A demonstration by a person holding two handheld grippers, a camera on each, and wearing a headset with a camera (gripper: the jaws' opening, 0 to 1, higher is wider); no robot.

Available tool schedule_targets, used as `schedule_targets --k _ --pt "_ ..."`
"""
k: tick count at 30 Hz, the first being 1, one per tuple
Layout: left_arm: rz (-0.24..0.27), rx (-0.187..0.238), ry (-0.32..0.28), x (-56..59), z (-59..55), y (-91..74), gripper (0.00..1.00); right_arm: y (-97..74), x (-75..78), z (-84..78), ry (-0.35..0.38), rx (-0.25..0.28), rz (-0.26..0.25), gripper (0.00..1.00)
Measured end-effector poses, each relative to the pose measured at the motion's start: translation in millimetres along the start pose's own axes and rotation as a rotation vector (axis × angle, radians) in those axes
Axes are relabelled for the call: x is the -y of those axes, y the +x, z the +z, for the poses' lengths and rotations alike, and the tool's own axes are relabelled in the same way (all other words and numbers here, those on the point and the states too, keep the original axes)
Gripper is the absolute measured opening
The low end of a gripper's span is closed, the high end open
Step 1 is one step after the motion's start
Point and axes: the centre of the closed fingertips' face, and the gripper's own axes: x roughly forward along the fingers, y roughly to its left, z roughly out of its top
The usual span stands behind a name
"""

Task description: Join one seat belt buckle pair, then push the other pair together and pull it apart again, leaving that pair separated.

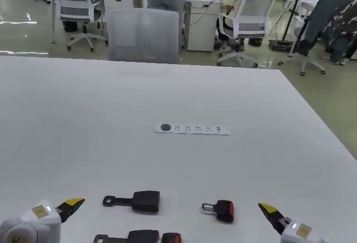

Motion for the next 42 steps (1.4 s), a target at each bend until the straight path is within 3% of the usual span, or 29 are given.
schedule_targets --k 21,42 --pt "0.019 0.004 -0.018 -2.9 -5.2 -4.3 0.99 -0.4 -7.0 -2.5 -0.001 -0.013 0.020 0.99" --pt "0.027 0.016 -0.012 -1.5 -1.1 -6.4 0.98 -0.6 -5.6 1.4 -0.002 -0.011 0.014 0.99"
